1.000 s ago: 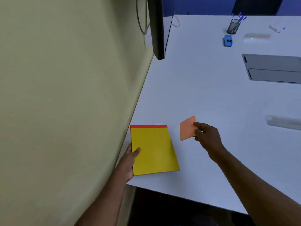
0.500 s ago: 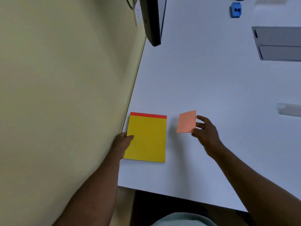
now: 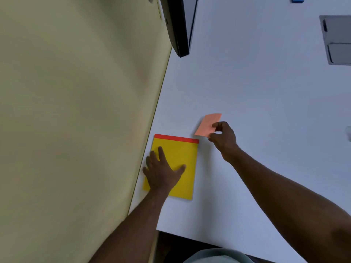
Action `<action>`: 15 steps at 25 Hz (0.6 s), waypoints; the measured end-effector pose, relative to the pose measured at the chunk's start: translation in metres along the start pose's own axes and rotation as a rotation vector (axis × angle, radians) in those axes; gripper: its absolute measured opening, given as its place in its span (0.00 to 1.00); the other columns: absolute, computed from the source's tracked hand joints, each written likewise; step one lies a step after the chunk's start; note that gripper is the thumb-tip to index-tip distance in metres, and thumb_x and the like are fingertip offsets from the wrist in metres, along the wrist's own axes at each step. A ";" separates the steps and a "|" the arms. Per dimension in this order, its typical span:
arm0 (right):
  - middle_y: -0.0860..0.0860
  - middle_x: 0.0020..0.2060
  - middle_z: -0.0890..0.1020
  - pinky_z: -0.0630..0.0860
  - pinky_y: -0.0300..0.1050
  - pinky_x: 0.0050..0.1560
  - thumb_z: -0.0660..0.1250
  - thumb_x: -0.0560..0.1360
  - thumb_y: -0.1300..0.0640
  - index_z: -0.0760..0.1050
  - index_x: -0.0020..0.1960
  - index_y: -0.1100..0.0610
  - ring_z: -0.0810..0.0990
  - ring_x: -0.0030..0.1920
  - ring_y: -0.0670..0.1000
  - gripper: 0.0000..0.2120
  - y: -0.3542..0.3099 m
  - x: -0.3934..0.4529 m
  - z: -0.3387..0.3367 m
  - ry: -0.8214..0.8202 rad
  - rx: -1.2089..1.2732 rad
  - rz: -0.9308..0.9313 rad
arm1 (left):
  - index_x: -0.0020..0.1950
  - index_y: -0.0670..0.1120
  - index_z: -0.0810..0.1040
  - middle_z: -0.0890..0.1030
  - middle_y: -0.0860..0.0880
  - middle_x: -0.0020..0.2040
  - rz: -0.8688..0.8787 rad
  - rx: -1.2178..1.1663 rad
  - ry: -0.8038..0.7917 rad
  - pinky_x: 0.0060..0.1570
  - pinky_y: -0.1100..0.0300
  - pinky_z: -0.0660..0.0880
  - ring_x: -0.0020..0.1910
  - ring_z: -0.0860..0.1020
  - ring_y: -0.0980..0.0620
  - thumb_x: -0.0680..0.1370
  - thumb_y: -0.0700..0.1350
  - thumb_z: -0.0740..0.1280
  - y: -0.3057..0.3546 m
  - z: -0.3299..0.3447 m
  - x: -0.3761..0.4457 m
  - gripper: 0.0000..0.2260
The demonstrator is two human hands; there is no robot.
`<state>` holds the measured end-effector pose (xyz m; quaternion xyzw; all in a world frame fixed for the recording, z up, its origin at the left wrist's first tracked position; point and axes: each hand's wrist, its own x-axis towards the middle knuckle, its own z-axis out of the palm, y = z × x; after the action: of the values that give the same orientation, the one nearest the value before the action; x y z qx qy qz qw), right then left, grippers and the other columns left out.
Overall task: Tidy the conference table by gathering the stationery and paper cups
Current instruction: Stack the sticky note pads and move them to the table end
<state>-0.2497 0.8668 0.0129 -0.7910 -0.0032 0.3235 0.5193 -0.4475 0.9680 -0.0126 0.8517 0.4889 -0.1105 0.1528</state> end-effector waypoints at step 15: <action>0.52 0.53 0.78 0.79 0.57 0.56 0.66 0.68 0.70 0.75 0.57 0.54 0.78 0.55 0.57 0.21 -0.039 0.047 0.088 -0.206 -0.028 -0.042 | 0.79 0.56 0.48 0.52 0.45 0.78 -0.083 0.018 -0.198 0.59 0.43 0.72 0.74 0.58 0.40 0.63 0.76 0.65 -0.025 0.004 0.012 0.52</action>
<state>-0.2454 0.9731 -0.0012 -0.7606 -0.0776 0.3920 0.5117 -0.4634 0.9880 -0.0244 0.8170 0.5050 -0.2049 0.1881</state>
